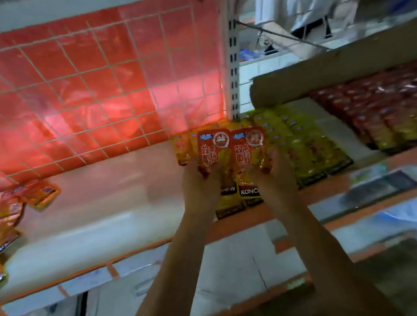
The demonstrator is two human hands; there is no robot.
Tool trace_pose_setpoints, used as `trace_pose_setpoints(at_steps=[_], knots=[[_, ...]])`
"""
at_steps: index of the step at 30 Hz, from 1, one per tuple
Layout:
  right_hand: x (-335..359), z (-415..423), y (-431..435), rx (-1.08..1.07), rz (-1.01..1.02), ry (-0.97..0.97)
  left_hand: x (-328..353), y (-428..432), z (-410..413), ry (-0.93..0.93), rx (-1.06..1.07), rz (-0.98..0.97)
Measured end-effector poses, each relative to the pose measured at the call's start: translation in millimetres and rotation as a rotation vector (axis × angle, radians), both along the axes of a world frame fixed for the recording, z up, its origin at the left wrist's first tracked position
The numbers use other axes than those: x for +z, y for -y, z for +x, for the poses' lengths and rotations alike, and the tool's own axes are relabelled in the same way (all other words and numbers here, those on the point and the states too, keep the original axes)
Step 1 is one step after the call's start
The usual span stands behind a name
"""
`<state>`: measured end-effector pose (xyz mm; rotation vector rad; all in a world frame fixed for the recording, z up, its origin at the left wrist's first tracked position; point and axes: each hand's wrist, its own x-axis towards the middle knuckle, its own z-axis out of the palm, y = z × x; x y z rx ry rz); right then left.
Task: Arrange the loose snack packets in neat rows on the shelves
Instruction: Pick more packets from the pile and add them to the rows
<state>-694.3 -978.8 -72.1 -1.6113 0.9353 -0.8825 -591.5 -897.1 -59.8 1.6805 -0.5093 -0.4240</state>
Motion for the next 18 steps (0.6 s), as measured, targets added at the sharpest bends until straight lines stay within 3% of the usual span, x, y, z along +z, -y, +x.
trace_pose_setpoints(at_steps=[5,10,18], knots=[[5,-99,51,-0.102,-0.020,-0.021,1,63,-93,0.045,-0.140,-0.050],[9,-181,86,-0.150,-0.039,0.016,0,118,-170,-0.072,-0.202,-0.052],[5,-240,142,-0.243,0.049,0.021,-4,194,-219,-0.025,-0.307,0.005]])
